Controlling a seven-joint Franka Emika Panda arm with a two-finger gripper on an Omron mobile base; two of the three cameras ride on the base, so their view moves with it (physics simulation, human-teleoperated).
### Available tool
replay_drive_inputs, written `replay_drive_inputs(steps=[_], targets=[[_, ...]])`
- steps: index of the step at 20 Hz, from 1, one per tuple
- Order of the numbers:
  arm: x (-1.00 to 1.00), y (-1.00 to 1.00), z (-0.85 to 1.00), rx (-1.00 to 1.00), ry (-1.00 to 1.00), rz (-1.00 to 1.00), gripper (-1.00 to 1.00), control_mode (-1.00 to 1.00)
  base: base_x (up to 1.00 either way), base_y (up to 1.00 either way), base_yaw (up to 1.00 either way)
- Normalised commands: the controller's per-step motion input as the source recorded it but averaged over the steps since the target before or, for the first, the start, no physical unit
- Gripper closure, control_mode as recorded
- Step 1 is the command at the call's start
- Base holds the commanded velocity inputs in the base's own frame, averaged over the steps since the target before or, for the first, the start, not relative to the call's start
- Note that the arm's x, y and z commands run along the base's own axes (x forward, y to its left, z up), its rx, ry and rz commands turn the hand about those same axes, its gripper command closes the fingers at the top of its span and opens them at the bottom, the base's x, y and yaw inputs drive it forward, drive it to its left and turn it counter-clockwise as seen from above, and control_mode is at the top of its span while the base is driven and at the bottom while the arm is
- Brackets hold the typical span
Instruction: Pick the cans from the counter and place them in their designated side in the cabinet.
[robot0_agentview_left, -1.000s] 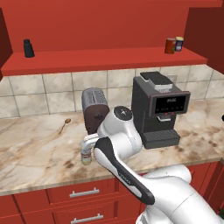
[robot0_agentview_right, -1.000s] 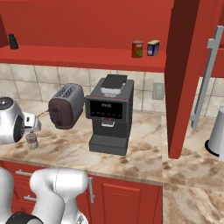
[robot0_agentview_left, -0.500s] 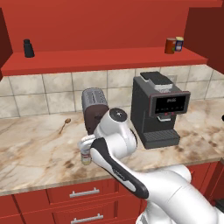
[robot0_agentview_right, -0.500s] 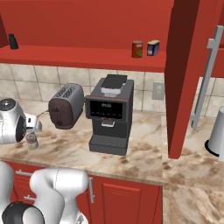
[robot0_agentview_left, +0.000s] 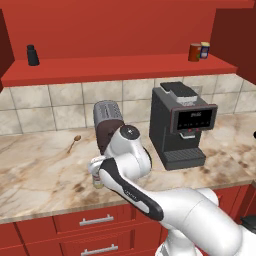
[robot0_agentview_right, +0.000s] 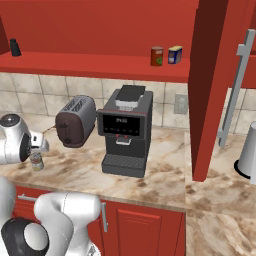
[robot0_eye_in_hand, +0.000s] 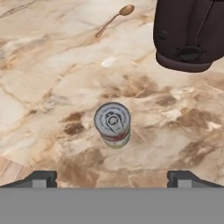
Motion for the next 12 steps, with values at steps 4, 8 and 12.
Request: replay_drive_inputs(steps=[4,8,12], targets=[[0.13,0.08,-0.19,-0.01,0.03,0.00,-1.00,-1.00,0.00,0.00,0.00],[0.14,0.09,-0.18,-0.01,0.03,0.00,-1.00,-1.00,0.00,0.00,0.00],[0.16,0.08,-0.18,-0.01,0.02,0.00,-1.00,-1.00,0.00,0.00,0.00]])
